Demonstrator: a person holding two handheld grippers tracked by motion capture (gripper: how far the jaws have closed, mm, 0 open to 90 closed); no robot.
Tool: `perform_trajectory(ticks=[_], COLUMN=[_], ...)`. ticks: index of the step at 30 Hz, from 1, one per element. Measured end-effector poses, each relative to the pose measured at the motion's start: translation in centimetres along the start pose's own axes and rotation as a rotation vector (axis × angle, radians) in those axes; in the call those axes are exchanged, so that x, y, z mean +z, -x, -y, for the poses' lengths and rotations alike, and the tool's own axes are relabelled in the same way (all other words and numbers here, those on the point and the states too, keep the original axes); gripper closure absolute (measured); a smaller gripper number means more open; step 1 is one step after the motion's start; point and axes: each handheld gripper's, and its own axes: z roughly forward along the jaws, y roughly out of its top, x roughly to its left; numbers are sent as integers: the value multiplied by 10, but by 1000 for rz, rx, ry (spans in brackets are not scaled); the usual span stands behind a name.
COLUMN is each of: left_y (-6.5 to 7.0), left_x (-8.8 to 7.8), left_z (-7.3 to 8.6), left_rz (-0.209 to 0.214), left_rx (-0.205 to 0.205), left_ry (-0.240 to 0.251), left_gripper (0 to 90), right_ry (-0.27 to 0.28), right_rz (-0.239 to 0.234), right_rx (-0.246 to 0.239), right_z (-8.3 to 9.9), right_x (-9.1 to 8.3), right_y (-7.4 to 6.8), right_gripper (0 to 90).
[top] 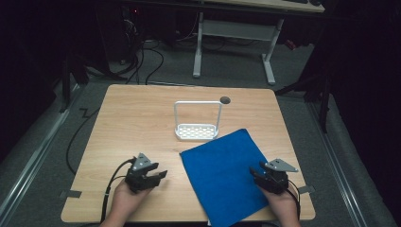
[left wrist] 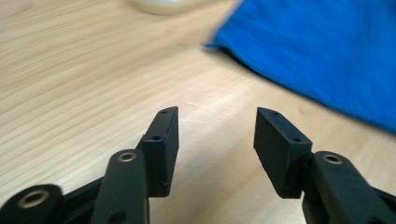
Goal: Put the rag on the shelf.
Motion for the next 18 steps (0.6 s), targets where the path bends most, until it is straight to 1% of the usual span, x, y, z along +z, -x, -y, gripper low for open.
perform_trajectory(ticks=[1, 2, 3, 4, 6, 7, 9, 11, 13, 14, 15, 16, 17, 18], left_y=[-3, -5, -5, -5, -2, 1, 9, 18, 33, 42, 52, 59, 59, 81], left_x=[0, 1, 2, 3, 7, 9, 13, 16, 23, 26, 29, 31, 31, 43], left_z=[0, 0, 0, 1, 1, 1, -1, -4, -9, -11, -14, -16, -16, -21], left_rz=[11, 15, 7, 8, 18, 22, 25, 52, 99, 122, 148, 168, 168, 228], left_rx=[-32, -45, -43, -35, -22, -10, 25, 39, 59, 68, 89, 100, 100, 132], left_ry=[15, 20, 21, 19, 4, -4, -11, -1, -1, 4, 13, 12, 12, -14], left_gripper=[517, 519, 519, 521, 530, 537, 542, 580, 634, 697, 766, 810, 829, 843], right_ry=[7, 14, 21, 19, 15, 14, 23, 33, 34, 34, 28, 23, 21, 15], right_rz=[3, 5, 4, 12, 11, 10, 11, 9, 16, 16, 13, 12, 13, 14], right_rx=[3, 2, 3, 3, 0, 9, 9, 10, 13, 8, 3, 9, 13, 13], right_z=[-2, -3, -3, -3, -2, -2, -3, -4, -4, -4, -3, -2, -2, -1], right_x=[1, 1, 1, 0, 0, 0, 0, 0, -1, -2, -3, -3, -4, -5], right_y=[0, 0, -1, -2, -1, -1, 1, 3, 4, 5, 5, 5, 5, 6], right_gripper=[507, 510, 515, 530, 546, 551, 555, 594, 631, 643, 659, 674, 694, 731])
